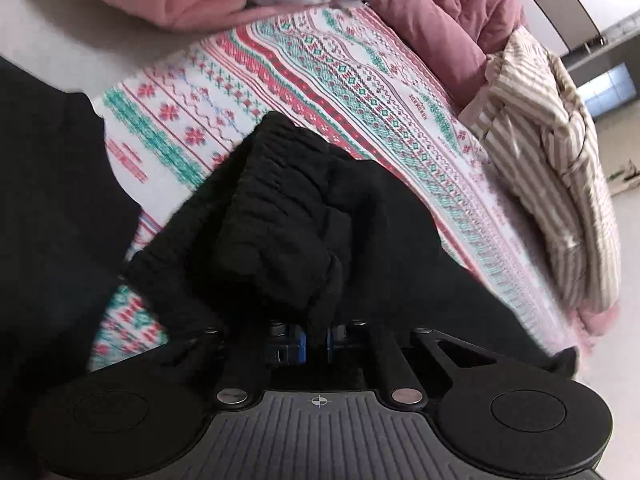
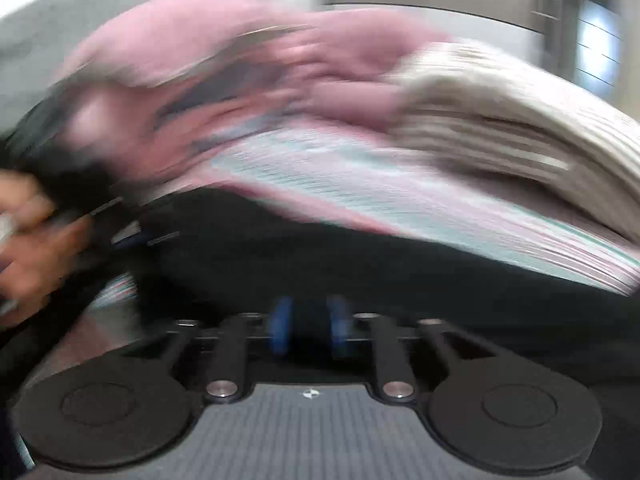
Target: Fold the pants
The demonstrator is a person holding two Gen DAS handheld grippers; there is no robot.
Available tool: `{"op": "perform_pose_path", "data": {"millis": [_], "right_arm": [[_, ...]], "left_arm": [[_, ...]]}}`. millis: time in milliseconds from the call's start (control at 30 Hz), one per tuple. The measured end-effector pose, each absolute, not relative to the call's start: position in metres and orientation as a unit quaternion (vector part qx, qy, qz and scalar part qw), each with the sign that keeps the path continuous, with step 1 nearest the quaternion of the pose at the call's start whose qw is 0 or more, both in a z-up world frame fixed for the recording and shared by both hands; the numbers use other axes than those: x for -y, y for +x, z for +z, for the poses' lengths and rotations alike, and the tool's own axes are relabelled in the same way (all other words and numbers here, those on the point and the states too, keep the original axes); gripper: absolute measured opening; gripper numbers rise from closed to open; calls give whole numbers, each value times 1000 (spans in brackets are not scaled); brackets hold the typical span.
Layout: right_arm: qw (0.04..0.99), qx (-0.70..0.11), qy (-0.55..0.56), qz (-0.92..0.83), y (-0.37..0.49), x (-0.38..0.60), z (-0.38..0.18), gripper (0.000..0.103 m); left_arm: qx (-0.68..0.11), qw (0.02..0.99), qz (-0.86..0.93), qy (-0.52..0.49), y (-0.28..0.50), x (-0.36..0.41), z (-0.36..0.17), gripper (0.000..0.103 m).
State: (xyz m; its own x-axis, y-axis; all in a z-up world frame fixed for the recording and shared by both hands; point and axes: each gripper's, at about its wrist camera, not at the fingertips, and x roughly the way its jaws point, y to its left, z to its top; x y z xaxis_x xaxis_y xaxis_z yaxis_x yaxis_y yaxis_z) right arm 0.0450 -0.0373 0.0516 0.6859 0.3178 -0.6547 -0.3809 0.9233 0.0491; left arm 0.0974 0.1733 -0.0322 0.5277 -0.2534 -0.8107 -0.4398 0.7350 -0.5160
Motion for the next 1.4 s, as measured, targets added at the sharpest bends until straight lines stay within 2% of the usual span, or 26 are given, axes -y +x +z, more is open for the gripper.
{"op": "perform_pose_path", "data": {"millis": [67,167,267,367,500,633,667,700,733,767,800,1033,1133,1200,1400], "right_arm": [[931,-350,22,103,74,107,62,86],[913,-375,154,-48,121,225,66,86],[894,-373,211,-133,162,311,63,86],[866,-383,274,-167,208,368,52,92],[858,-371,292,-205,263,392,36,93],[834,-420,221,-282,305,400,3,94],[830,-425,221,-286,308,402,-6,92],[828,-426,223,-287,308,403,-13,80],[831,-424,211,-292,304,403,-15,69],[835,-424,188,-297,299,402,-16,43],[838,-422,185,-293,290,404,-15,27],[883,-312,258,-237,148,430,80,26],[894,-281,271,-218,66,432,108,34],[893,-282,272,-223,18,432,104,41],[821,-354,367,-258,-50,461,26,42]], "left_arm": [[-487,799,62,-348,98,-168,-32,6],[-494,802,68,-329,100,-165,-31,6],[-501,805,76,-309,104,-160,-34,6],[-505,812,92,-278,107,-152,-37,7],[-509,816,98,-254,110,-147,-40,7],[-514,820,99,-231,112,-141,-43,7],[-515,821,99,-226,113,-140,-44,7],[-516,821,98,-224,113,-139,-45,7],[-517,821,98,-224,113,-139,-46,7],[-516,820,98,-225,113,-139,-47,7],[-516,820,97,-229,112,-141,-47,7],[-478,830,76,-278,102,-152,-31,5],[-458,840,69,-281,93,-156,-15,5],[-461,837,71,-287,89,-162,-12,4],[-478,834,79,-262,71,-164,-18,4]]}}
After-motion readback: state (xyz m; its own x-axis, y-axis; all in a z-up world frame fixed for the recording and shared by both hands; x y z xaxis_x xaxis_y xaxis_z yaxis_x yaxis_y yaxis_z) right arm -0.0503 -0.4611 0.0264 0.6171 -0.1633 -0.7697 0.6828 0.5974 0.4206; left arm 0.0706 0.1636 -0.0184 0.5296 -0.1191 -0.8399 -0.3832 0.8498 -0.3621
